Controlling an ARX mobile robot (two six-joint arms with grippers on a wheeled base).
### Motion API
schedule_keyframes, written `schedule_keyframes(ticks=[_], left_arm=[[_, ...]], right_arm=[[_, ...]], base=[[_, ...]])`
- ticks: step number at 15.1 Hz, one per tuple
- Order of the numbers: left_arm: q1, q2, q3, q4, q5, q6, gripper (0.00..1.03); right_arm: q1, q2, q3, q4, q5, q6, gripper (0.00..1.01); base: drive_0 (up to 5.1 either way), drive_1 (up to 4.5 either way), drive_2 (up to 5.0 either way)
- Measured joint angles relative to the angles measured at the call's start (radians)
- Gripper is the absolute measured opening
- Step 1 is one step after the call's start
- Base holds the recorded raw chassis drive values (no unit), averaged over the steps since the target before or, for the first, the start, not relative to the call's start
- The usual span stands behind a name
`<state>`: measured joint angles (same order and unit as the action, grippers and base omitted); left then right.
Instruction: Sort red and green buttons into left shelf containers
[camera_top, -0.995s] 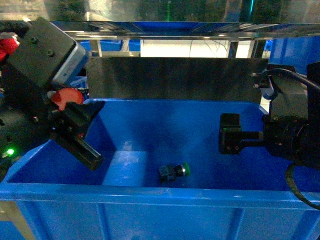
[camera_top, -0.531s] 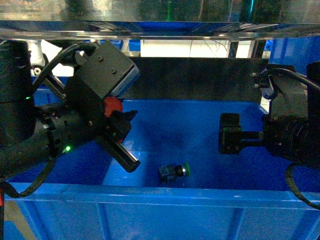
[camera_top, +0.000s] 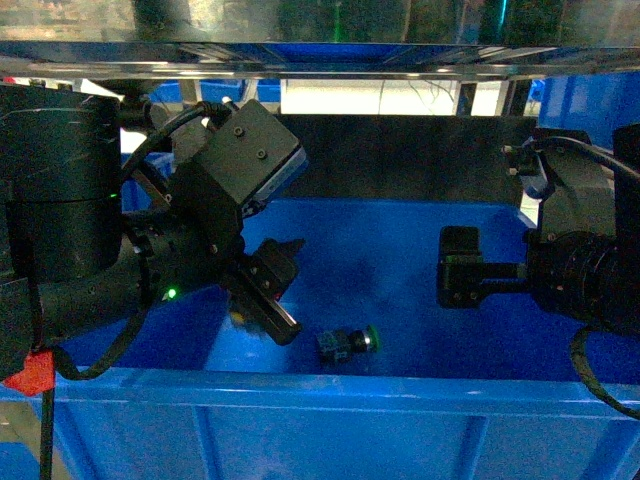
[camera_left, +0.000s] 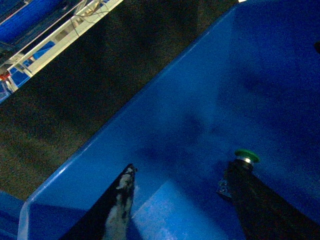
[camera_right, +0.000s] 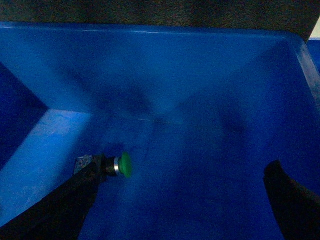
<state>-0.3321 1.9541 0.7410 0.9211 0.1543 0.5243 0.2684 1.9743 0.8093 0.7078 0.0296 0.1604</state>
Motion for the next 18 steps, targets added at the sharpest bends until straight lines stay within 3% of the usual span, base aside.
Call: schedule_keyframes(ticks=[3, 4, 11, 12, 13, 14, 15, 16, 18], left_arm=[[0.000, 0.000, 0.000, 0.000, 0.003, 0.000, 0.92], [0.000, 0.000, 0.000, 0.000, 0.003, 0.001, 1.00], [-0.001, 0.002, -0.001, 0.012, -0.008, -0.005, 0.98], [-0.018, 0.031, -0.037, 0.216, -0.188, -0.098, 0.88], [-0.012, 0.012, -0.121, 0.320, -0.328, -0.223, 0.77], [0.026, -0.039, -0.214, 0.353, -0.415, -0.338, 0.67], [0.070, -0.109, -0.286, 0.358, -0.426, -0.418, 0.56], [0.100, -0.194, -0.349, 0.368, -0.413, -0.470, 0.43], [0.124, -0.310, -0.458, 0.366, -0.352, -0.500, 0.19]], right_arm=[[0.000, 0.000, 0.000, 0.000, 0.000, 0.000, 0.98], [0.000, 0.000, 0.000, 0.000, 0.000, 0.000, 0.98], [0.000, 0.003, -0.003, 0.032, 0.012, -0.003, 0.97], [0.003, 0.040, -0.055, 0.296, 0.124, -0.046, 0.88], [-0.006, 0.029, -0.148, 0.452, 0.183, -0.093, 0.77], [-0.037, -0.011, -0.250, 0.534, 0.187, -0.122, 0.66], [-0.068, -0.076, -0.324, 0.571, 0.179, -0.135, 0.55], [-0.092, -0.167, -0.382, 0.583, 0.168, -0.138, 0.42], [-0.106, -0.285, -0.494, 0.580, 0.120, -0.152, 0.18]], base=[[0.0, 0.00, 0.0], [0.0, 0.00, 0.0], [0.0, 0.00, 0.0], [0.0, 0.00, 0.0], [0.0, 0.00, 0.0], [0.0, 0.00, 0.0], [0.0, 0.00, 0.0], [0.0, 0.00, 0.0], [0.0, 0.00, 0.0]])
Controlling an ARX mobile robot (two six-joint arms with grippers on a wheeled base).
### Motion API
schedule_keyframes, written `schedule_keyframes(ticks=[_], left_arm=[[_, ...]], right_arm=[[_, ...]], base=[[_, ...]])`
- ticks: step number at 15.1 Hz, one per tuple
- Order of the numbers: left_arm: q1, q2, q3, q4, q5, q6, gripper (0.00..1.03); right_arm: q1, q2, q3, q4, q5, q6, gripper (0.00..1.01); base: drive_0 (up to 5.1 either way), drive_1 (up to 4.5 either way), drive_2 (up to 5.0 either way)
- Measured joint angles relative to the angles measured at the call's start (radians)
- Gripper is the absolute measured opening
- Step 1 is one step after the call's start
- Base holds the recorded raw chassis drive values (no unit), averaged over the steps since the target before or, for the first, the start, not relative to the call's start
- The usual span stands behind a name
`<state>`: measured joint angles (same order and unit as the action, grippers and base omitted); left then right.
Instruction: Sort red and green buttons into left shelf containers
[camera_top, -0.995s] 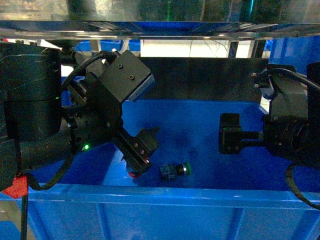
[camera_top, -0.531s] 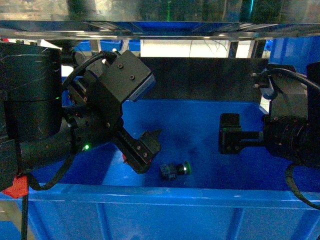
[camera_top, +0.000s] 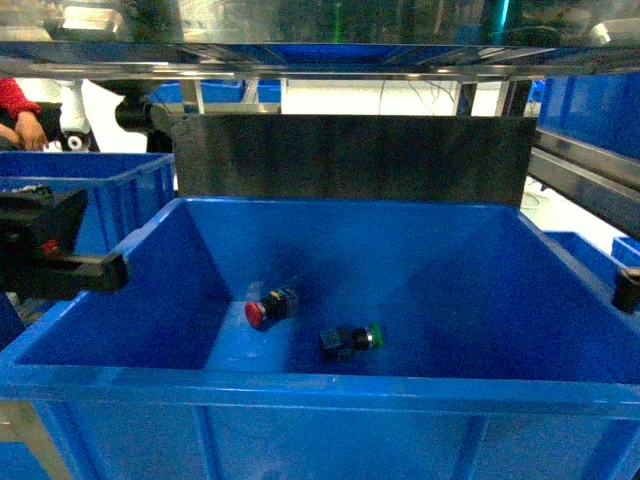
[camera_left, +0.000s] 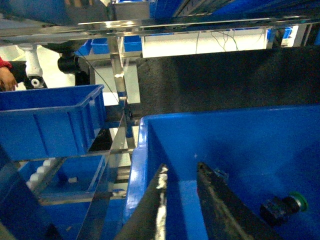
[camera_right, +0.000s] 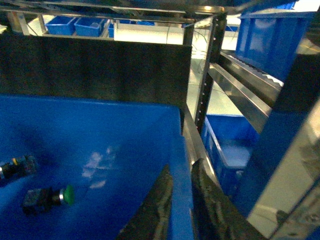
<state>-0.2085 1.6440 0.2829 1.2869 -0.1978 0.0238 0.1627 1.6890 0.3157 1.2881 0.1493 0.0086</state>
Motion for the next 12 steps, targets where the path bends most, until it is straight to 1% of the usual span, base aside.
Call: schedule_keyframes(ticks=[1, 2, 4, 6, 7, 8, 9, 10, 11, 12], left_arm=[[0.023, -0.051, -0.044, -0.003, 0.014, -0.005, 0.08], [0.048, -0.118, -0.082, -0.003, 0.027, -0.016, 0.02], [0.076, -0.246, -0.140, -0.045, 0.063, -0.018, 0.02], [0.104, -0.370, -0.195, -0.131, 0.091, -0.018, 0.02], [0.117, -0.465, -0.200, -0.246, 0.101, -0.019, 0.02], [0.126, -0.569, -0.206, -0.313, 0.114, -0.019, 0.02], [0.153, -0.642, -0.215, -0.354, 0.152, -0.019, 0.02], [0.206, -0.706, -0.233, -0.413, 0.188, -0.020, 0.02], [0.212, -0.761, -0.249, -0.462, 0.189, -0.020, 0.02], [0.206, -0.827, -0.258, -0.514, 0.197, -0.020, 0.02]], right_arm=[[-0.021, -0.046, -0.050, -0.006, -0.011, -0.002, 0.07], [-0.043, -0.110, -0.092, -0.007, -0.018, -0.005, 0.02], [-0.060, -0.240, -0.152, -0.013, -0.050, -0.006, 0.02], [-0.084, -0.363, -0.211, -0.095, -0.068, -0.006, 0.02], [-0.092, -0.430, -0.233, -0.138, -0.075, -0.006, 0.02], [-0.135, -0.508, -0.240, -0.229, -0.135, -0.006, 0.02], [-0.164, -0.613, -0.245, -0.317, -0.142, -0.006, 0.02], [-0.163, -0.712, -0.254, -0.372, -0.145, -0.006, 0.02], [-0.163, -0.767, -0.266, -0.423, -0.147, -0.006, 0.02], [-0.163, -0.826, -0.285, -0.481, -0.147, -0.006, 0.02]], base=[[0.0, 0.00, 0.0], [0.0, 0.00, 0.0], [0.0, 0.00, 0.0], [0.0, 0.00, 0.0], [0.0, 0.00, 0.0], [0.0, 0.00, 0.0], [0.0, 0.00, 0.0], [0.0, 0.00, 0.0], [0.0, 0.00, 0.0], [0.0, 0.00, 0.0]])
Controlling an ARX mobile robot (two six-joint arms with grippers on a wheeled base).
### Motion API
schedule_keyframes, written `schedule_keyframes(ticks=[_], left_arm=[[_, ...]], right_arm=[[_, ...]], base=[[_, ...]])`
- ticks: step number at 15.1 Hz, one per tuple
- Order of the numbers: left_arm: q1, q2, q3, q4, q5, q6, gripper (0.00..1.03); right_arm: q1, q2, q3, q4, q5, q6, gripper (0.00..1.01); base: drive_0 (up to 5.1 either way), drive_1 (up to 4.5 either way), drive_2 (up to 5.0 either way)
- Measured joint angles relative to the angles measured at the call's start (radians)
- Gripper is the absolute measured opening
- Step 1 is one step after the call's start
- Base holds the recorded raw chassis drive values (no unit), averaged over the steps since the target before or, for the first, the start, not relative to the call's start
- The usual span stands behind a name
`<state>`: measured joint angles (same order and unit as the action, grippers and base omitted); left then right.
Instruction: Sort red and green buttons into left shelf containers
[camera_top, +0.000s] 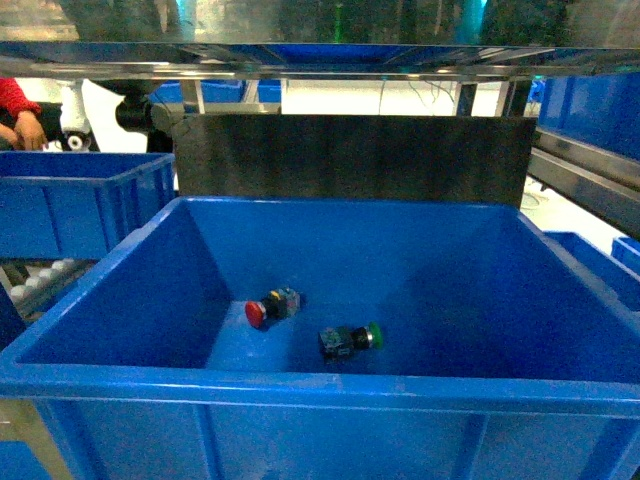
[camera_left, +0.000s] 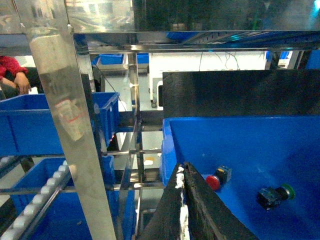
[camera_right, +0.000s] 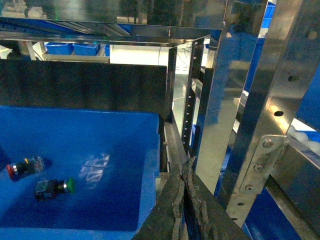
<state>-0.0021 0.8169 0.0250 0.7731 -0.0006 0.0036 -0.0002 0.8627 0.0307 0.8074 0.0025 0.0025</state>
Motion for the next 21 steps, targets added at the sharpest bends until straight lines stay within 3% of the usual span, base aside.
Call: schedule_keyframes(ticks=[6, 8, 14, 21], left_arm=[[0.001, -0.312, -0.010, -0.274, 0.000, 0.000, 0.02], [0.001, -0.466, -0.011, -0.421, 0.000, 0.000, 0.02], [0.001, -0.590, -0.011, -0.544, 0.000, 0.000, 0.02], [0.001, -0.650, -0.011, -0.604, 0.000, 0.000, 0.02]], right_arm=[[0.000, -0.315, -0.019, -0.269, 0.000, 0.000, 0.02], [0.000, -0.486, -0.019, -0.430, 0.000, 0.000, 0.02], [0.000, -0.615, -0.019, -0.556, 0.000, 0.000, 0.02], [0.000, -0.682, -0.019, -0.626, 0.000, 0.000, 0.02]], base=[[0.0, 0.00, 0.0], [0.0, 0.00, 0.0], [0.0, 0.00, 0.0], [0.0, 0.00, 0.0]])
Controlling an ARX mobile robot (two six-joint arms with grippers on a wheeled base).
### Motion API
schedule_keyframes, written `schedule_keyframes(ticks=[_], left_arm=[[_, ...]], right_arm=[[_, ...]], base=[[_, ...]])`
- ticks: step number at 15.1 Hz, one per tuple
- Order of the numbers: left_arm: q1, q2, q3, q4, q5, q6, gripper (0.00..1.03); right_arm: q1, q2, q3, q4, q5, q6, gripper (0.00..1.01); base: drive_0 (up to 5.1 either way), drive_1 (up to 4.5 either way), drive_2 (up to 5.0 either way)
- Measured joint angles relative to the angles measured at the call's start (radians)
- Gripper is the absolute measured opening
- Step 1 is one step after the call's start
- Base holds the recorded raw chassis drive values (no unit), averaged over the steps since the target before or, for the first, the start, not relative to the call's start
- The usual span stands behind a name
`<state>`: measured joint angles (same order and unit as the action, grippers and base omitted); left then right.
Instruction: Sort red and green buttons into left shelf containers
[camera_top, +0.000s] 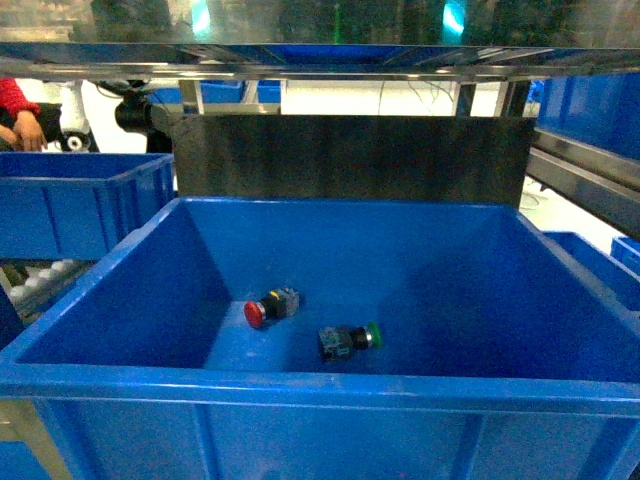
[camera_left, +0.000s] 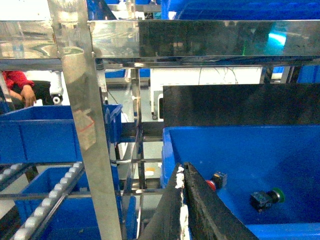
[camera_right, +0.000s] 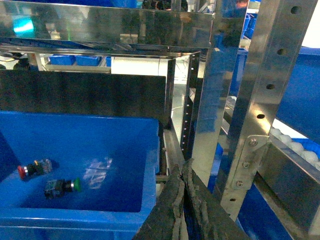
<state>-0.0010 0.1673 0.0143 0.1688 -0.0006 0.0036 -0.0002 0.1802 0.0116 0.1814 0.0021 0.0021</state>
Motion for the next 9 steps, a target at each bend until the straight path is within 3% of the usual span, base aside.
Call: schedule_keyframes(ticks=[1, 2, 4, 9], left_arm=[[0.000, -0.065, 0.001, -0.097, 0.000, 0.000, 0.02], [0.000, -0.134, 0.000, -0.182, 0.001, 0.000, 0.02], [0.000, -0.156, 0.003, -0.152, 0.001, 0.000, 0.02], [0.000, -0.157, 0.000, -0.174, 0.000, 0.000, 0.02]], right_arm=[[0.000, -0.010, 0.000, -0.012, 0.000, 0.000, 0.02], [0.000, -0.074, 0.000, -0.108, 0.000, 0.000, 0.02], [0.000, -0.159, 0.000, -0.190, 0.000, 0.000, 0.02], [0.000, -0.176, 0.000, -0.182, -0.003, 0.000, 0.02]], base=[[0.0, 0.00, 0.0], [0.0, 0.00, 0.0], [0.0, 0.00, 0.0], [0.0, 0.00, 0.0]])
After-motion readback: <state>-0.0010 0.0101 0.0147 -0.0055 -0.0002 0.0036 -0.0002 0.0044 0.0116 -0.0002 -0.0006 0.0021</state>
